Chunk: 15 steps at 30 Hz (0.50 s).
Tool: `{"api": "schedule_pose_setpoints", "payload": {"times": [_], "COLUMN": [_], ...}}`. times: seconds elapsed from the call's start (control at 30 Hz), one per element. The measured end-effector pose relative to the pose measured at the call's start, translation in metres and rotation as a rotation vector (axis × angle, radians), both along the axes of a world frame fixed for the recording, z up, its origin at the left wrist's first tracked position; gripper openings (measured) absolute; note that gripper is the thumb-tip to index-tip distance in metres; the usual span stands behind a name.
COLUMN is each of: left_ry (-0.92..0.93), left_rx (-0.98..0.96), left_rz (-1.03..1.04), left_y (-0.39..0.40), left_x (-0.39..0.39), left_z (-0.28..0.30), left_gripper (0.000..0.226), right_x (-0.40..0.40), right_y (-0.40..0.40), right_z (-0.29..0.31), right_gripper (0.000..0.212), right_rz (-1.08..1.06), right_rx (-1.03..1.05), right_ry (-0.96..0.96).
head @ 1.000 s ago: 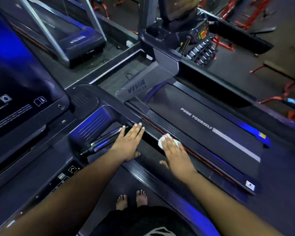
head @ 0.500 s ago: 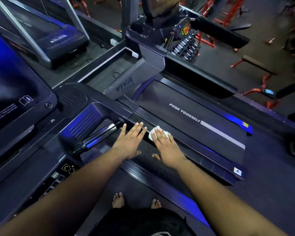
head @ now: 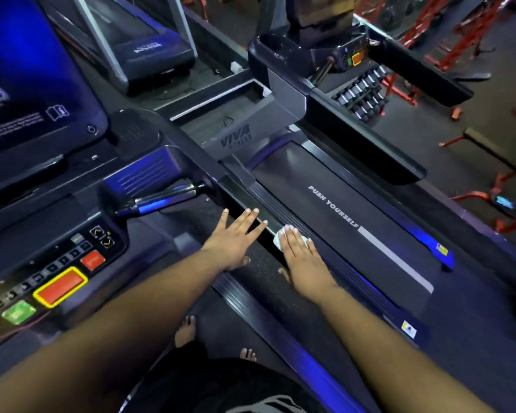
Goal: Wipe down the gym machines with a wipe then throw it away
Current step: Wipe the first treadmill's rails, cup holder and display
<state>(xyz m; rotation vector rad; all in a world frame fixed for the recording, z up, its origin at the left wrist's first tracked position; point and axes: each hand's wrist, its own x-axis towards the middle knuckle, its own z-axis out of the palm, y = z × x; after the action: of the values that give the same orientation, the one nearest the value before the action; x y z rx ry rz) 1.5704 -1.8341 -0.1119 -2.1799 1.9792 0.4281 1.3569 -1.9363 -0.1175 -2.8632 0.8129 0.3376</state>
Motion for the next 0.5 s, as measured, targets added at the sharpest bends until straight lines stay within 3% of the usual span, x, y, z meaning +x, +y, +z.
{"api": "schedule_pose_setpoints", "payload": {"times": [0.2,0.3,0.5], "left_ry": [0.025,0.023,0.021], "left_rx": [0.002,0.006,-0.011], "left_rz": [0.006,-0.006,0.015], "left_y": [0.011,0.013,0.011], "left_x": [-0.049,-0.073,-0.100], "left_z": [-0.007,-0.012,-0.010], "left_gripper": [0.107,0.107,0.107], "right_x": [-0.112,-0.176,-0.162], "right_y": [-0.003,0.001,0.006], "right_z": [0.002,0.000,-0.008], "right_gripper": [0.086,0.088,0.096], "right_rz": [0.161,0.107,0.143], "right_rx": [-0.004,-0.001,-0.212], "right_ry": [-0.006,0.006,0.112]}}
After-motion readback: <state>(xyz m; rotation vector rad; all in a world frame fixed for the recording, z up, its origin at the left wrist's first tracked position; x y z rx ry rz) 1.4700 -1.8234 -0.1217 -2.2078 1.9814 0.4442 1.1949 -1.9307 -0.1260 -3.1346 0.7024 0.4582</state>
